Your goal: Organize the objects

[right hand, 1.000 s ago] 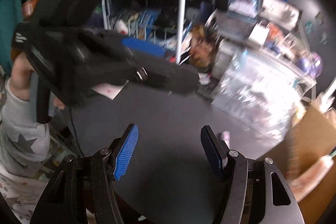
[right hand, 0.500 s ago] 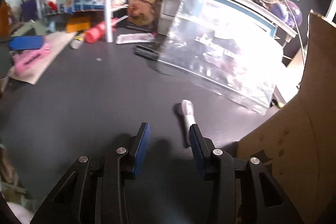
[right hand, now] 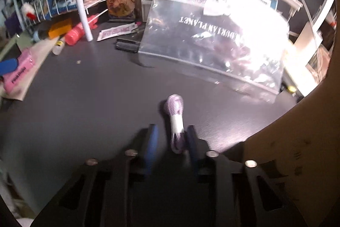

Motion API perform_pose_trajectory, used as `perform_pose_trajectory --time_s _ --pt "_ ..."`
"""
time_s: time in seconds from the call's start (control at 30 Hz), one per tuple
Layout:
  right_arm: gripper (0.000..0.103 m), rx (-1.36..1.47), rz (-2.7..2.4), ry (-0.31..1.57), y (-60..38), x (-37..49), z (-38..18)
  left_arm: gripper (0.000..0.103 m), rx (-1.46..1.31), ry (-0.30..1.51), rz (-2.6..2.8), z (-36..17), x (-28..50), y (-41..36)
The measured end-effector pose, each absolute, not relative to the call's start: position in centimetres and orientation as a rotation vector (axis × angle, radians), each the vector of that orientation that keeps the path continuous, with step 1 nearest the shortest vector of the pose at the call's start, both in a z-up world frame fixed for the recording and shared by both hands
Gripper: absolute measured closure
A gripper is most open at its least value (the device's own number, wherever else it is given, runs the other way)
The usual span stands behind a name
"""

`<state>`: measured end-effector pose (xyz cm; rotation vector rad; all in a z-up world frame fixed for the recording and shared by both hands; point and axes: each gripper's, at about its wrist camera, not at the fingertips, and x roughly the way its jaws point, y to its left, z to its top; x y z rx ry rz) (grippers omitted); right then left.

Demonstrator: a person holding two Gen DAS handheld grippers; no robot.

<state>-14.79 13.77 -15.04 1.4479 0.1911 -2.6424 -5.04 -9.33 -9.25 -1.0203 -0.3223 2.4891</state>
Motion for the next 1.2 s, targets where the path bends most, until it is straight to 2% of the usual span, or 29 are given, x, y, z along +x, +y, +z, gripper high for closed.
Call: perform_pose_trajectory --time_s 0.03,0.17,0.43,0.67,0.73,0.83,0.9,1.0,1.2 --pt "0.091 1.452 -2.624 0.167 13.7 -14.7 -15.0 0.000 -1.022 -0.322 2.487 -9.3 -5.0 -9.3" --pt "0.095 1.440 -2.591 0.158 13.0 -14.5 -15.1 0.000 -1.029 -0.334 2.472 -9.5 -5.1 -9.4" --pt "0.095 1.369 -2.457 0.158 10.5 -12.9 -15.0 0.000 -1.073 -0.362 2.448 -10.5 -5.6 -9.3" --pt "0.095 1.222 -2.371 0.220 7.7 -10.6 -12.5 0.001 -1.104 -0.394 2.416 -11.3 -6.0 -8.9" --pt "0.095 1.163 -2.345 0.251 6.7 -9.7 -11.4 0.005 -1.090 -0.410 2.403 -11.1 -6.1 -8.9" --pt "0.095 1.091 -2.327 0.316 5.5 -8.7 -9.8 0.020 -1.069 -0.428 2.382 -10.6 -6.2 -8.9" --pt "0.095 1.053 -2.323 0.353 5.1 -8.1 -8.8 0.035 -1.051 -0.444 2.372 -10.1 -6.2 -9.0" --pt "0.095 0.995 -2.326 0.406 4.7 -7.2 -7.1 0.052 -1.021 -0.466 2.354 -9.2 -6.2 -9.0" --pt "0.095 0.922 -2.352 0.478 5.1 -6.3 -4.9 0.077 -0.960 -0.482 2.318 -6.9 -6.1 -8.3"
